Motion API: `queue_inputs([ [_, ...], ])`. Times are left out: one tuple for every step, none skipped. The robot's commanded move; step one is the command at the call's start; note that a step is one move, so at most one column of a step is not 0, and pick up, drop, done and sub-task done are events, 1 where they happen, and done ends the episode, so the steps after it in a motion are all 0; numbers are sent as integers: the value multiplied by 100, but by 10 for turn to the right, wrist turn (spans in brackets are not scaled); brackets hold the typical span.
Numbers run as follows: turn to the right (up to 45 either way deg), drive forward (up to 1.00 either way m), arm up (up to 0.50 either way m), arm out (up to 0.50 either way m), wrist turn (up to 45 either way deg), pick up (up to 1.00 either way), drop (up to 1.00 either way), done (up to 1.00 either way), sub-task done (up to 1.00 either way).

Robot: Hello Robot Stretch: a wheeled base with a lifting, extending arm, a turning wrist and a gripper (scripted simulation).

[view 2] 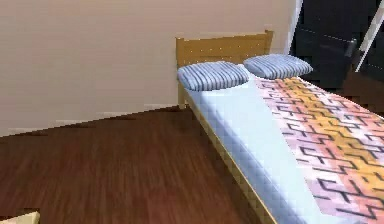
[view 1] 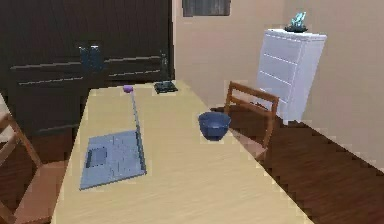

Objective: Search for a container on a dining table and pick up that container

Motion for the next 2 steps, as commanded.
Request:
queue_inputs([
  [-450, 0, 0, 0, 0, 0, 0, 0, 0],
  [-330, 0, 0, 0, 0, 0, 0, 0, 0],
])
